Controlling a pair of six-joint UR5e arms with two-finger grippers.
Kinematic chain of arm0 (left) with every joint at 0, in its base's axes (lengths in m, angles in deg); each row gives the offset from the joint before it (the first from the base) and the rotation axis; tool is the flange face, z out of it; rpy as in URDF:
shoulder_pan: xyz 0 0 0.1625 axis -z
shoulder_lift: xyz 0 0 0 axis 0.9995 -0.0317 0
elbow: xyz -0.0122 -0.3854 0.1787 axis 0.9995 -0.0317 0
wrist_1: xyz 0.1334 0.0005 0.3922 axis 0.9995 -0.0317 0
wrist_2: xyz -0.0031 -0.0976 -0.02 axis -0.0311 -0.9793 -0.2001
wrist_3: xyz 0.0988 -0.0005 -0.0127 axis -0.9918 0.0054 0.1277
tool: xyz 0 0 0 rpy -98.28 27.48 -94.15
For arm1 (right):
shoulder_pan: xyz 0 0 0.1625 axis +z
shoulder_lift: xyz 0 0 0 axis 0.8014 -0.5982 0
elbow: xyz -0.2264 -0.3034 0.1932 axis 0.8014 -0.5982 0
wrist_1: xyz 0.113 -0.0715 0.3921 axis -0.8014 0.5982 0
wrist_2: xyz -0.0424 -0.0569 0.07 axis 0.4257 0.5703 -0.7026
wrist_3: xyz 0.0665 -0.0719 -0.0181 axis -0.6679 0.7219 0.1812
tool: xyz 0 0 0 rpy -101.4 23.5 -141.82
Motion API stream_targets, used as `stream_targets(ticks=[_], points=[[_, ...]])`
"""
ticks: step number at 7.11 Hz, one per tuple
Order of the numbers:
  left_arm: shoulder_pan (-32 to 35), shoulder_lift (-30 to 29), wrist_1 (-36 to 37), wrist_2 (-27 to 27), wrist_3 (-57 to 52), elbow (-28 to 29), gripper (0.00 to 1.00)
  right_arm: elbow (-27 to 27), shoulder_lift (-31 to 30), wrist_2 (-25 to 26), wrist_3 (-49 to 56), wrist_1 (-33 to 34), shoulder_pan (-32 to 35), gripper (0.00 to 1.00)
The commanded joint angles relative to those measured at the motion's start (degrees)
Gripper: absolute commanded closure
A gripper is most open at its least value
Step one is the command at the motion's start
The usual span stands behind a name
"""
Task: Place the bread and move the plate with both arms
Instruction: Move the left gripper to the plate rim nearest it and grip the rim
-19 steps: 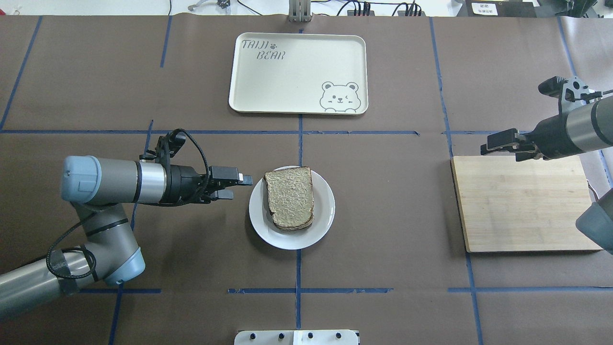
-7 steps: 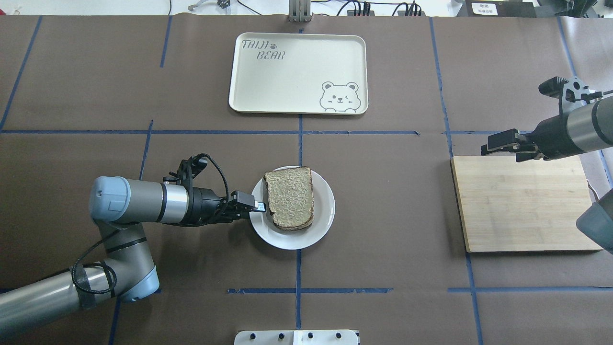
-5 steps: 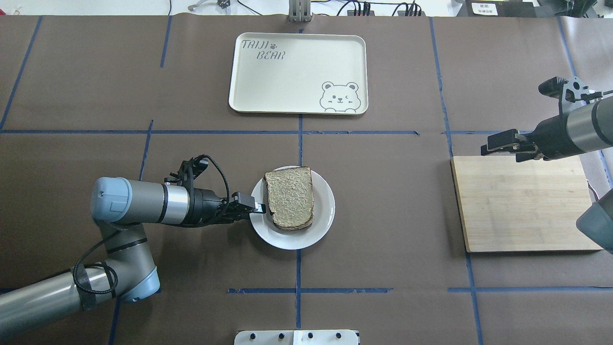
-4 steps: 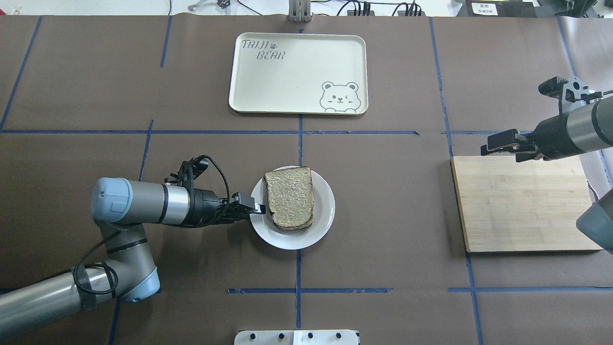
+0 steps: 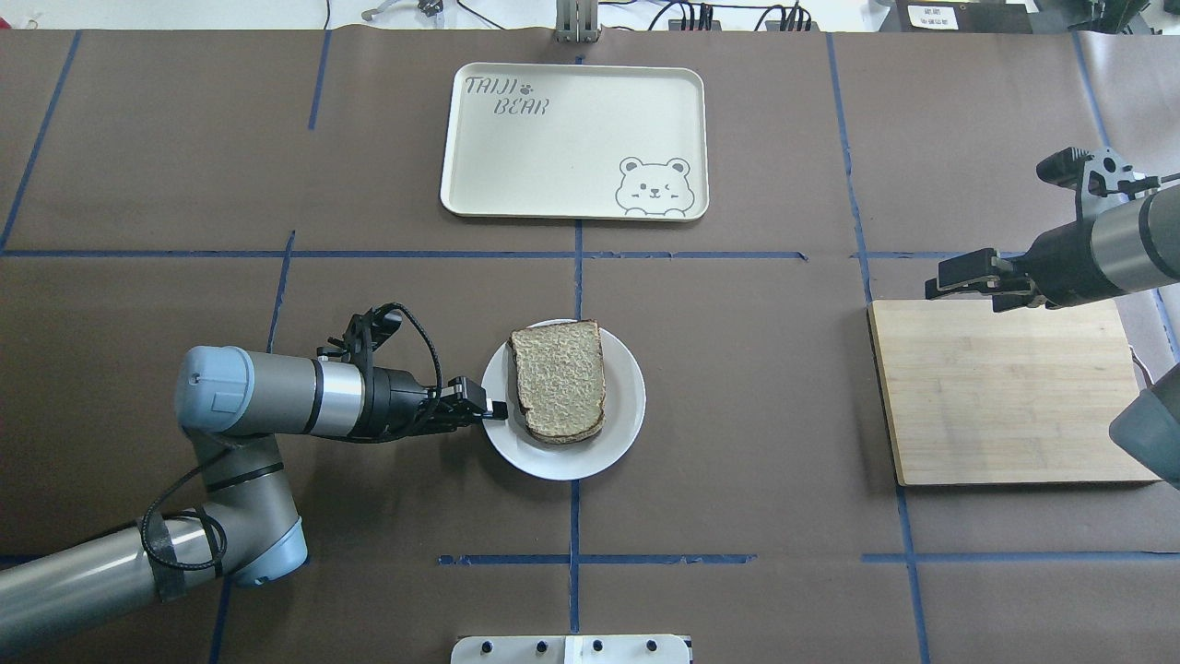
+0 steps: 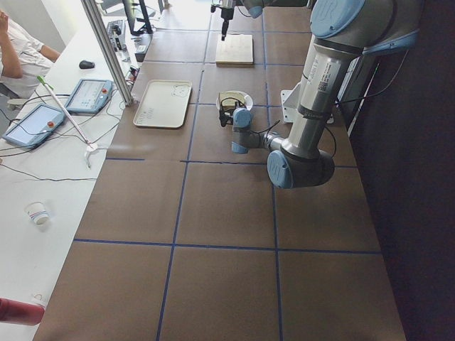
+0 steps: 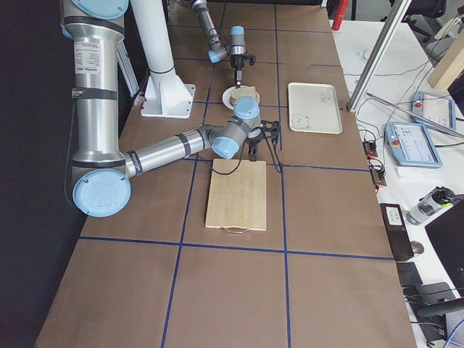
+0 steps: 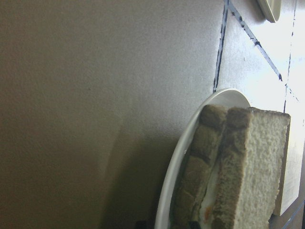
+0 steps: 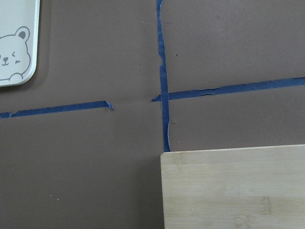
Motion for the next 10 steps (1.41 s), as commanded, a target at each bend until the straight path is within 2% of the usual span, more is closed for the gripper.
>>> stream_targets(ticks=[1, 3, 5, 6, 10], points=[[-0.1, 0.2, -3.1, 0.0, 0.0, 1.4, 0.78, 0.1, 0.0, 0.0, 0.0, 0.0, 0.0, 0.00], [0.0, 0.2, -4.2, 0.0, 0.1, 1.7, 0.79, 0.3, 0.0, 0.0, 0.0, 0.0, 0.0, 0.00], [0.0, 0.2, -5.8, 0.0, 0.2, 1.6, 0.85, 0.4, 0.0, 0.0, 0.0, 0.0, 0.1, 0.00], [0.0, 0.2, -6.1, 0.0, 0.2, 1.6, 0.92, 0.4, -0.1, 0.0, 0.0, 0.0, 0.1, 0.00], [0.1, 0.3, -9.6, 1.8, 0.5, 1.3, 1.00, 0.5, -0.2, -0.1, 0.0, -0.1, 0.2, 0.00]])
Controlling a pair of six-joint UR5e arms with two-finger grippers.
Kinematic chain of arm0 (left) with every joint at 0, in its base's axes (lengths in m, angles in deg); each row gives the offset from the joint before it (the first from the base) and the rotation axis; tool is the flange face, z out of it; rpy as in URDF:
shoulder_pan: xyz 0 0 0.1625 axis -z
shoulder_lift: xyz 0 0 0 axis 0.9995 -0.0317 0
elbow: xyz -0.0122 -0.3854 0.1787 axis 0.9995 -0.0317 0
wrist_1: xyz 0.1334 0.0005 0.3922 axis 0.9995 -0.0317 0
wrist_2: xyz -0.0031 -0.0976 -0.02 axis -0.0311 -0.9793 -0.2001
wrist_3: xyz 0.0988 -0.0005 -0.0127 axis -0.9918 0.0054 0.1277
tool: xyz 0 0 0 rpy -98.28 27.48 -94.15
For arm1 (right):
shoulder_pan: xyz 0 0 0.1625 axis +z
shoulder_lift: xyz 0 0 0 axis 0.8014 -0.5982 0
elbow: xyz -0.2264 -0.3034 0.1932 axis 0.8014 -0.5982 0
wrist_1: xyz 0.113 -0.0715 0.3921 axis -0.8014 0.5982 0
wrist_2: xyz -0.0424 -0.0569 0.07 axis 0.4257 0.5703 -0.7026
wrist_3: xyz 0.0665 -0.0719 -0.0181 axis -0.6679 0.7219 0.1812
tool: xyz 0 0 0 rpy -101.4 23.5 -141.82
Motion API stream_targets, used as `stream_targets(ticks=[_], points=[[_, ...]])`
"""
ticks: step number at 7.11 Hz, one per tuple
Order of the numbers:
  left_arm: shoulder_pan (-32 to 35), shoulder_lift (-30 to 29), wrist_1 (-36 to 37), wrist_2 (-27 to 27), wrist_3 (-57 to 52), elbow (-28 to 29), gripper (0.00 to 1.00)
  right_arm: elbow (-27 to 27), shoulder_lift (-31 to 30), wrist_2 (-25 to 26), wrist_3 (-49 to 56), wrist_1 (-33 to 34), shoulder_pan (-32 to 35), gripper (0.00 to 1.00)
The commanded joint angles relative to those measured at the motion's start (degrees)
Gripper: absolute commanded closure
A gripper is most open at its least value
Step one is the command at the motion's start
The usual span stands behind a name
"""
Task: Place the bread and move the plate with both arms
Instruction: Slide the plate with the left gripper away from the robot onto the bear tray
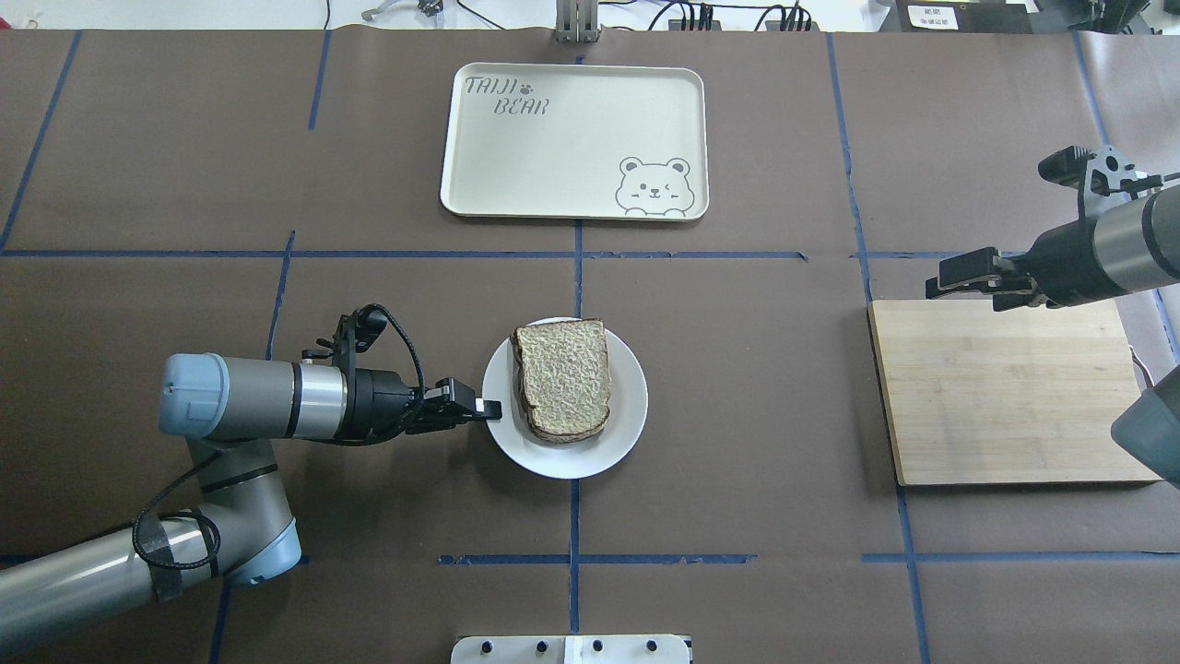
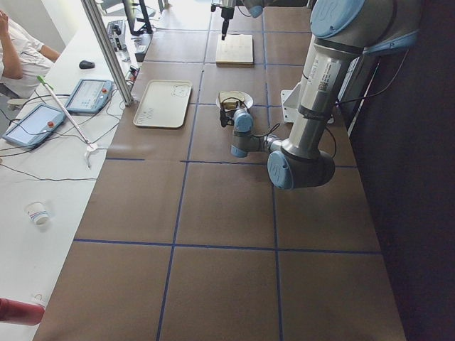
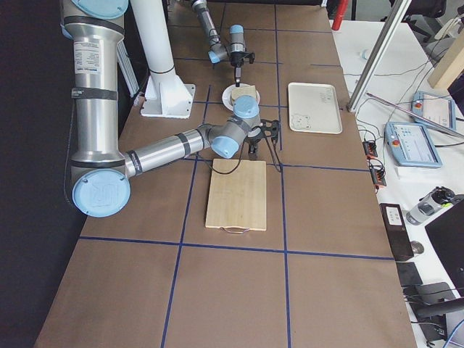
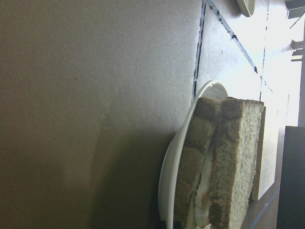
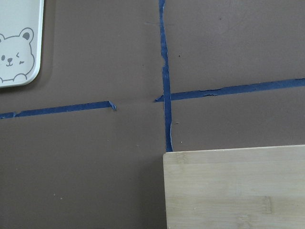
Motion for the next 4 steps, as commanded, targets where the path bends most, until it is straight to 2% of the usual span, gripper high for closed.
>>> stream_targets(ticks=[1, 4], points=[[-0.1, 0.0, -2.3, 1.5, 2.5, -0.1, 1.00, 0.0, -0.1, 0.0, 0.0, 0.0, 0.1, 0.00], [1.8, -0.5, -4.3, 3.4, 6.6, -0.8, 1.00, 0.7, -0.6, 0.0, 0.0, 0.0, 0.1, 0.00]])
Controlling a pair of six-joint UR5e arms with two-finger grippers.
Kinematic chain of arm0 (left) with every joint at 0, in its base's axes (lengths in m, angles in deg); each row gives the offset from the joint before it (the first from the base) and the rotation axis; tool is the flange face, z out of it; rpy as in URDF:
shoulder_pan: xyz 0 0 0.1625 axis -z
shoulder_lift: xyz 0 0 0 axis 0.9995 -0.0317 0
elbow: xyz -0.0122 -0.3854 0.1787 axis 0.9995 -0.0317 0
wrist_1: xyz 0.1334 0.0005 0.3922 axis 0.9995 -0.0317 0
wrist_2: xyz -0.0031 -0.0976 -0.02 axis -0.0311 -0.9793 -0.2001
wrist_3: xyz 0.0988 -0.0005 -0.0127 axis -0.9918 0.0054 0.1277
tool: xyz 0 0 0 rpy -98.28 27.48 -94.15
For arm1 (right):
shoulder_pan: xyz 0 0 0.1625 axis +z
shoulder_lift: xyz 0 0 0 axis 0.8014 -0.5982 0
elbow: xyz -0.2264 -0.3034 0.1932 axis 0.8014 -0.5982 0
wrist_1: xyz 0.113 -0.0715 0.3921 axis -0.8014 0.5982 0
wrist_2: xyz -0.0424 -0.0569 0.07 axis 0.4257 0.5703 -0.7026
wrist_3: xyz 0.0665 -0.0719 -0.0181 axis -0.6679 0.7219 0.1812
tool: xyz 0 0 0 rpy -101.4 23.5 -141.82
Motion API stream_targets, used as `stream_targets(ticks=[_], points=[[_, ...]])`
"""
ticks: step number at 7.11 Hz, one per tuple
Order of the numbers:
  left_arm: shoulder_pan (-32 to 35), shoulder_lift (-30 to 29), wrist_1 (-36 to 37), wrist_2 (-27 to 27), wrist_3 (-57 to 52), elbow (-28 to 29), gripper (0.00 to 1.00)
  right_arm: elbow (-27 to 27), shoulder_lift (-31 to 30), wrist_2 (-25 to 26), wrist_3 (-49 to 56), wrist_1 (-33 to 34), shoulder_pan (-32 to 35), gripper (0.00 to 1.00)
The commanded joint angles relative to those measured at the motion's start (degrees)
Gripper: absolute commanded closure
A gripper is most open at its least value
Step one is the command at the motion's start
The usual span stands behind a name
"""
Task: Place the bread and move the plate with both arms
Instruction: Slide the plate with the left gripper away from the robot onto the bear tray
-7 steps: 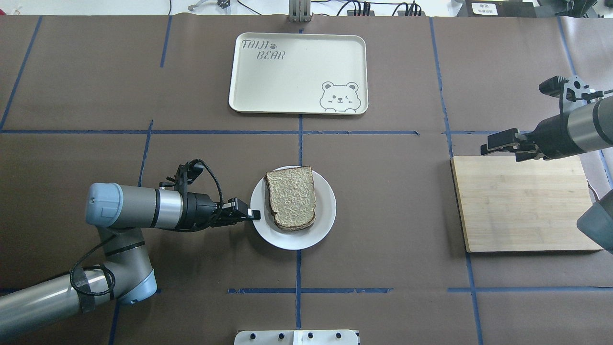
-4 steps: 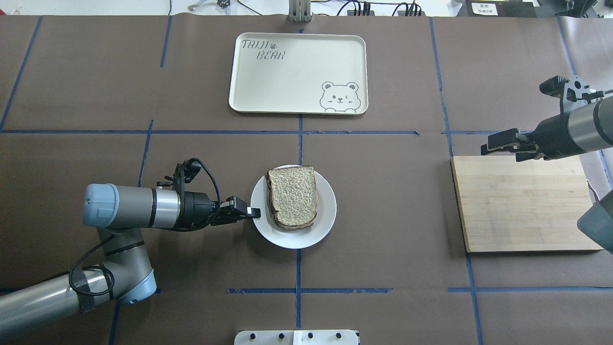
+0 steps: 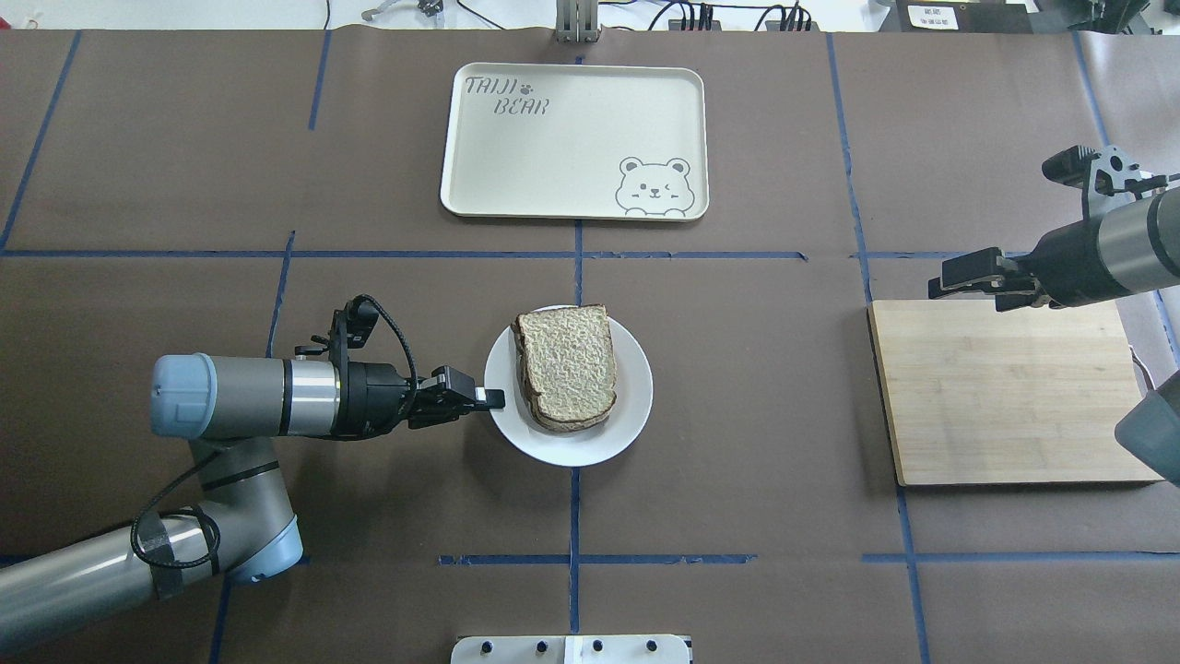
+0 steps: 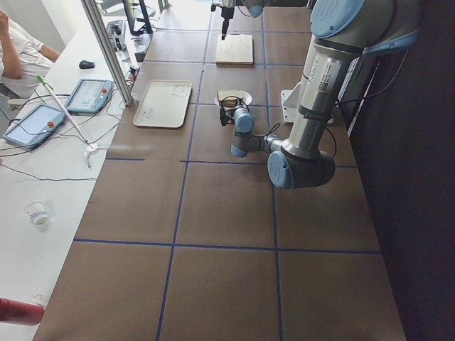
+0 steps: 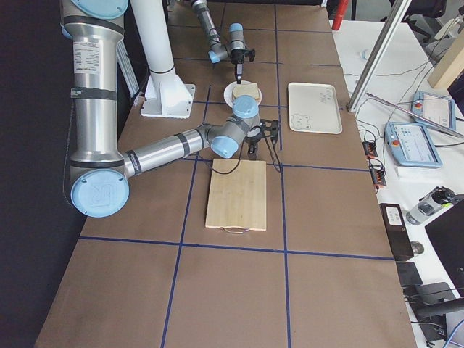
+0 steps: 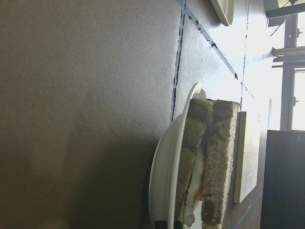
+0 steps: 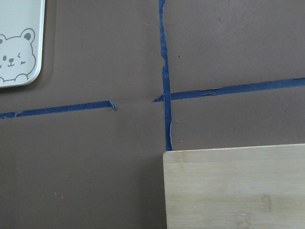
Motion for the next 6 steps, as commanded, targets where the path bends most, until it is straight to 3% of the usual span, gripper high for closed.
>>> stream_targets(ticks=[1, 3, 6], points=[[3.4, -1.8, -0.6, 2.5, 3.1, -0.2, 1.00, 0.2, -0.3, 0.0, 0.0, 0.0, 0.0, 0.00], [9.1, -6.0, 0.2, 2.5, 9.0, 1.8, 1.00, 0.3, -0.3, 0.0, 0.0, -0.1, 0.1, 0.00], [14.4, -18.1, 0.3, 2.1, 9.5, 17.1, 1.00, 0.2, -0.3, -2.6, 0.0, -0.2, 0.7, 0.00]])
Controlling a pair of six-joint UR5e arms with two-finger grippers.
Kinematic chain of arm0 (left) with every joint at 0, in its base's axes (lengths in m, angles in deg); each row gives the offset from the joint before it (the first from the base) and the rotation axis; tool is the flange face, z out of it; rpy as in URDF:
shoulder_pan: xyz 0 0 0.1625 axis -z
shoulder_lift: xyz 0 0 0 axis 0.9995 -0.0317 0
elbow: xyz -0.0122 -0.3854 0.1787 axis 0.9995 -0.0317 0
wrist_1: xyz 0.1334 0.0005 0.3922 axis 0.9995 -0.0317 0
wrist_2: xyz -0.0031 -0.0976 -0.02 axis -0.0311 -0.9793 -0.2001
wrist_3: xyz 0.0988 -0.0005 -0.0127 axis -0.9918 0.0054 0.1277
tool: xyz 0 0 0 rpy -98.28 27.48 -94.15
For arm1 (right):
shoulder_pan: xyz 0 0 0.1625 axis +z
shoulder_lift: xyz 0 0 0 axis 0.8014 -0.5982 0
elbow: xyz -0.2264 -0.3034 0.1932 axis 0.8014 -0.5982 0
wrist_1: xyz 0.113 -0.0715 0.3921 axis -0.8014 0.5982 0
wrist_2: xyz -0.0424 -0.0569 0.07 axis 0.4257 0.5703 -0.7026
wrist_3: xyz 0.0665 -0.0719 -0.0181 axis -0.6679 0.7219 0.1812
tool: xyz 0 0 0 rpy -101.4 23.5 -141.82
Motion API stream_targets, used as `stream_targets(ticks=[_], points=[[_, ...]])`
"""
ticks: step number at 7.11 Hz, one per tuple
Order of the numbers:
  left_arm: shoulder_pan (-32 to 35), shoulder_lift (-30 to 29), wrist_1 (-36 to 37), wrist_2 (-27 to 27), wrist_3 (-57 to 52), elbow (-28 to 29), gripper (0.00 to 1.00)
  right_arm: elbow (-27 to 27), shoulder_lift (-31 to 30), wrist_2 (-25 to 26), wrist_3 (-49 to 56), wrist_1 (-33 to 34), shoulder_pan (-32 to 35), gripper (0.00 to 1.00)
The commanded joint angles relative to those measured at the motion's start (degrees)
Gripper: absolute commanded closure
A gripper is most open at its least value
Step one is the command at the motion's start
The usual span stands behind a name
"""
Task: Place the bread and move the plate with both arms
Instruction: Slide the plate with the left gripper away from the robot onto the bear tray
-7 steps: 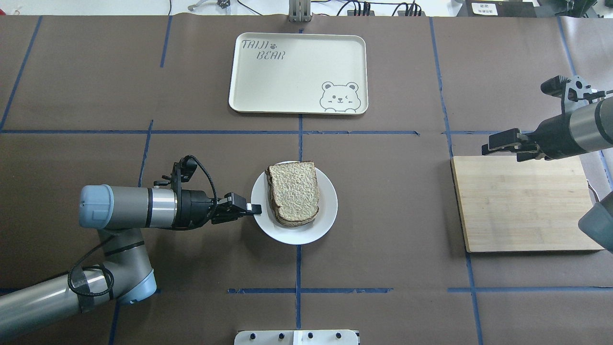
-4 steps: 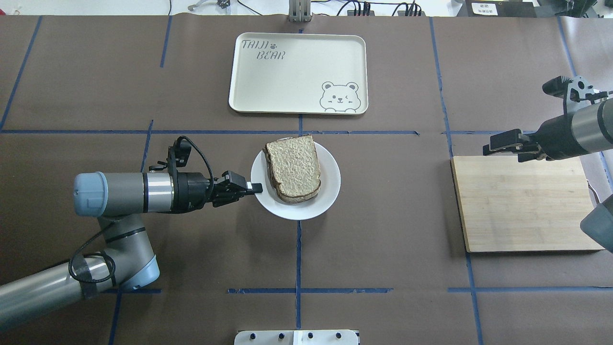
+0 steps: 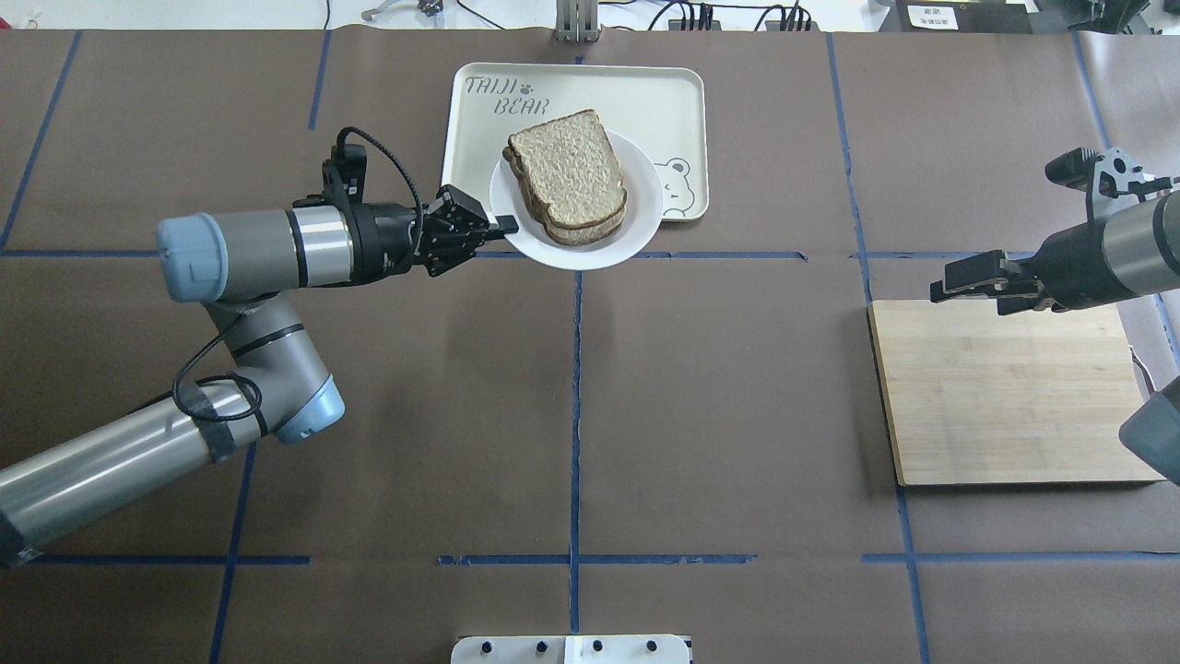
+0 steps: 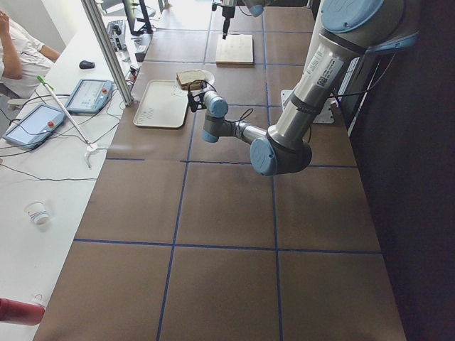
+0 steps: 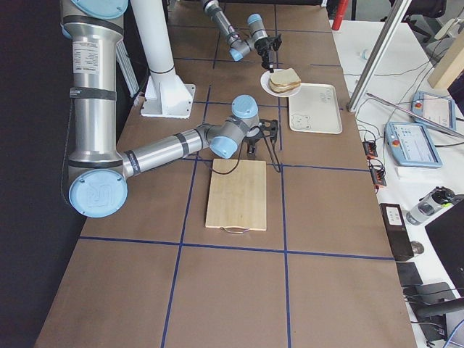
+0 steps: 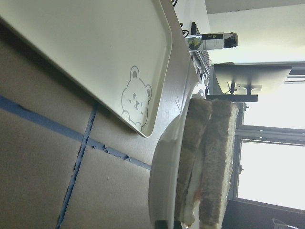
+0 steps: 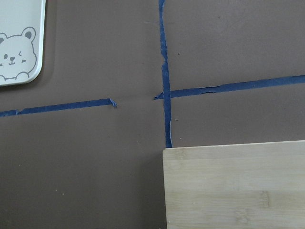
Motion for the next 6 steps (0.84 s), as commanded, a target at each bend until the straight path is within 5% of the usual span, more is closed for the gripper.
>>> stream_targets(ticks=[1, 6], points=[[2.2, -7.3, 0.0, -0.2, 0.5, 10.0, 1.00, -0.1, 0.1, -1.1, 0.0, 0.0, 0.4, 0.00], [2.4, -13.1, -0.1, 2.4, 6.0, 24.8, 1.00, 0.6, -0.6, -1.2, 0.0, -0.4, 0.9, 0.00]])
